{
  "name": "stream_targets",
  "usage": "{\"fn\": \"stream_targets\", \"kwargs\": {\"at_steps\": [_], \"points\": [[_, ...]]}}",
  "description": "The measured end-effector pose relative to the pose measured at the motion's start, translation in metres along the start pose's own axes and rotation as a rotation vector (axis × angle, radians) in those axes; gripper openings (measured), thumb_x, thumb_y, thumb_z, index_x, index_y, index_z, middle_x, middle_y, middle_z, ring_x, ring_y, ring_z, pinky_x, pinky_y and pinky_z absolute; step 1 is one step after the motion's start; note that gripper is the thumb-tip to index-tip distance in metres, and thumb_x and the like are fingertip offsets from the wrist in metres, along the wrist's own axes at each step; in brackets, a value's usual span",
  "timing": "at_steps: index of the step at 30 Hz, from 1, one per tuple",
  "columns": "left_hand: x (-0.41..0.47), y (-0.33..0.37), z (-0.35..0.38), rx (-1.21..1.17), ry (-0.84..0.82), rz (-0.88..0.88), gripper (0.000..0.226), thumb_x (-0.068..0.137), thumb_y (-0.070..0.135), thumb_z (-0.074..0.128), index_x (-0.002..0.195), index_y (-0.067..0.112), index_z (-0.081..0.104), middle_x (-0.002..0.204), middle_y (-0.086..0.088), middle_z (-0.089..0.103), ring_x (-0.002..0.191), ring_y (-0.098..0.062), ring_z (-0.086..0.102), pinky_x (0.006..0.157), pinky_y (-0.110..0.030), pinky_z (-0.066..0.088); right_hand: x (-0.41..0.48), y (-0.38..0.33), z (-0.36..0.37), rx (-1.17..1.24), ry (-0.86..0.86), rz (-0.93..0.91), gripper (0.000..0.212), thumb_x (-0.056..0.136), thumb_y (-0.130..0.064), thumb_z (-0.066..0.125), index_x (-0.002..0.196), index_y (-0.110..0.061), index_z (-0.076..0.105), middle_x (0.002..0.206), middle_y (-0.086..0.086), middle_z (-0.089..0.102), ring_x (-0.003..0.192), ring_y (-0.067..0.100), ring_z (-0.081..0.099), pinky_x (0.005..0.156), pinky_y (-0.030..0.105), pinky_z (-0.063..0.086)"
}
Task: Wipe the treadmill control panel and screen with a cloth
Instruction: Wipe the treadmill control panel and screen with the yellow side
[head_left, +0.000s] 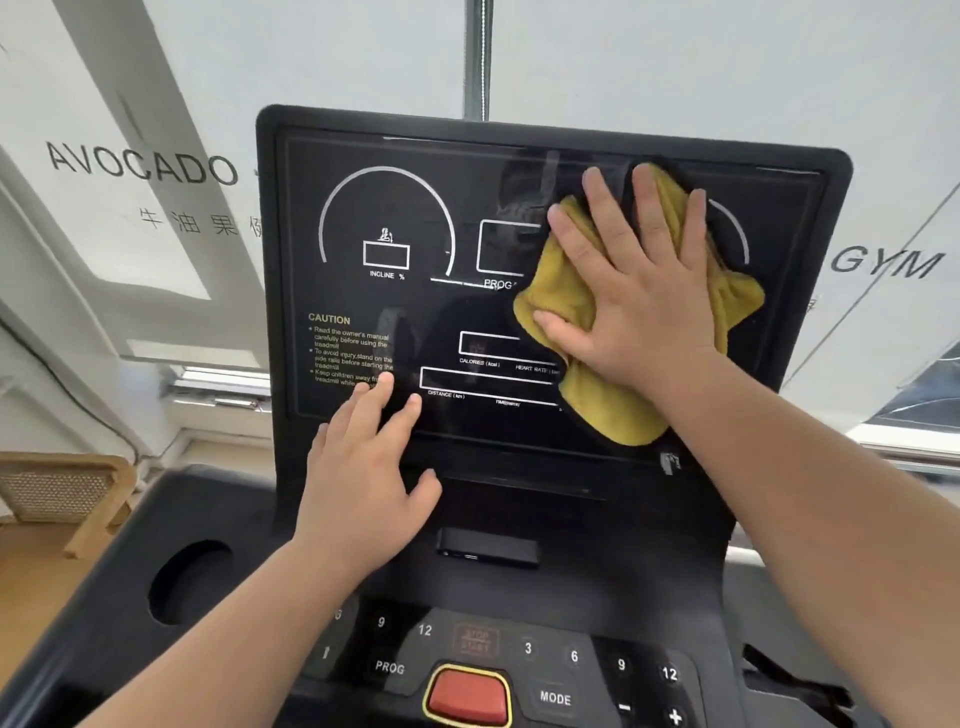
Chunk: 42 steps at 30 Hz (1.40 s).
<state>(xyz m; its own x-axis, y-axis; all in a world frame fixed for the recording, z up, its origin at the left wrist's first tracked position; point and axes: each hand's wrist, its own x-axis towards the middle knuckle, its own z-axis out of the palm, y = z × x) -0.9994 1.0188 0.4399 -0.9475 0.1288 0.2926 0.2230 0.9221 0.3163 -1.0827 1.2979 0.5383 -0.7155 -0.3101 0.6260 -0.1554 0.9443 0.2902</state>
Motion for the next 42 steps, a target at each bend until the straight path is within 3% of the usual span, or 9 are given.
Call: {"fn": "stream_targets", "kwargs": {"at_steps": [4, 11, 15, 18, 25, 28, 35, 42], "points": [[0.0, 0.005, 0.004, -0.028, 0.037, -0.014, 0.071, 0.075, 0.038, 0.068, 0.142, 0.017, 0.055, 0.158, -0.009, 0.038, 0.146, -0.034, 0.032, 0.109, -0.059, 0.04, 0.015, -0.049, 0.0, 0.08, -0.009, 0.222, 0.089, 0.092, -0.077, 0.038, 0.165, -0.031, 0.016, 0.174, 0.002, 0.005, 0.158, 0.041, 0.001, 0.123, 0.068, -0.003], [-0.005, 0.0, 0.008, 0.041, 0.08, 0.032, 0.074, 0.072, 0.034, 0.062, 0.144, 0.015, 0.053, 0.16, -0.012, 0.035, 0.145, -0.037, 0.033, 0.111, -0.066, 0.034, -0.084, -0.116, 0.029, 0.168, -0.131, -0.101, 0.077, 0.096, -0.063, 0.046, 0.163, -0.032, 0.023, 0.173, -0.003, 0.01, 0.159, 0.033, 0.007, 0.126, 0.062, 0.0], [-0.02, 0.0, 0.018, 0.066, 0.094, 0.083, 0.074, 0.071, 0.033, 0.064, 0.142, 0.014, 0.053, 0.158, -0.014, 0.035, 0.143, -0.039, 0.035, 0.11, -0.065, 0.034, -0.146, -0.105, 0.037, 0.11, -0.194, -0.131, 0.074, 0.099, -0.048, 0.052, 0.164, -0.036, 0.018, 0.173, -0.006, 0.006, 0.159, 0.029, 0.009, 0.128, 0.057, 0.001], [-0.032, 0.001, 0.026, 0.043, 0.071, 0.088, 0.073, 0.071, 0.033, 0.066, 0.141, 0.014, 0.054, 0.157, -0.013, 0.036, 0.141, -0.039, 0.037, 0.111, -0.062, 0.035, -0.166, -0.08, 0.035, 0.117, -0.187, -0.101, 0.072, 0.096, -0.039, 0.057, 0.162, -0.037, 0.026, 0.172, -0.008, 0.013, 0.158, 0.028, 0.016, 0.127, 0.056, 0.01], [-0.053, -0.015, 0.036, 0.028, 0.032, 0.058, 0.073, 0.07, 0.033, 0.065, 0.139, 0.012, 0.055, 0.148, -0.011, 0.044, 0.134, -0.036, 0.043, 0.108, -0.054, 0.038, -0.223, -0.04, 0.025, 0.149, -0.281, 0.012, 0.062, 0.095, -0.043, 0.052, 0.154, -0.031, 0.043, 0.169, -0.006, 0.027, 0.156, 0.031, 0.021, 0.126, 0.055, 0.007], [-0.056, -0.021, 0.038, 0.033, -0.008, 0.067, 0.074, 0.071, 0.031, 0.066, 0.142, 0.012, 0.052, 0.149, -0.009, 0.043, 0.139, -0.034, 0.04, 0.11, -0.06, 0.038, -0.219, -0.052, 0.02, 0.136, -0.323, 0.037, 0.064, 0.096, -0.048, 0.052, 0.155, -0.027, 0.041, 0.168, -0.002, 0.03, 0.155, 0.035, 0.02, 0.126, 0.057, 0.004], [-0.057, -0.031, 0.031, 0.017, 0.062, -0.046, 0.07, 0.074, 0.025, 0.057, 0.142, 0.007, 0.049, 0.147, -0.014, 0.046, 0.141, -0.038, 0.038, 0.116, -0.061, 0.029, -0.145, -0.122, 0.023, 0.137, -0.343, -0.24, 0.07, 0.099, -0.062, 0.046, 0.16, -0.032, 0.031, 0.172, -0.006, 0.015, 0.159, 0.031, 0.011, 0.124, 0.062, -0.006], [-0.058, -0.053, 0.026, 0.017, 0.026, -0.1, 0.073, 0.074, 0.022, 0.051, 0.145, 0.004, 0.046, 0.15, -0.018, 0.044, 0.139, -0.039, 0.04, 0.111, -0.062, 0.036, -0.088, -0.192, 0.036, 0.176, -0.306, -0.327, 0.068, 0.098, -0.066, 0.045, 0.159, -0.041, 0.031, 0.174, -0.006, 0.007, 0.16, 0.029, -0.001, 0.124, 0.06, -0.014]]}}
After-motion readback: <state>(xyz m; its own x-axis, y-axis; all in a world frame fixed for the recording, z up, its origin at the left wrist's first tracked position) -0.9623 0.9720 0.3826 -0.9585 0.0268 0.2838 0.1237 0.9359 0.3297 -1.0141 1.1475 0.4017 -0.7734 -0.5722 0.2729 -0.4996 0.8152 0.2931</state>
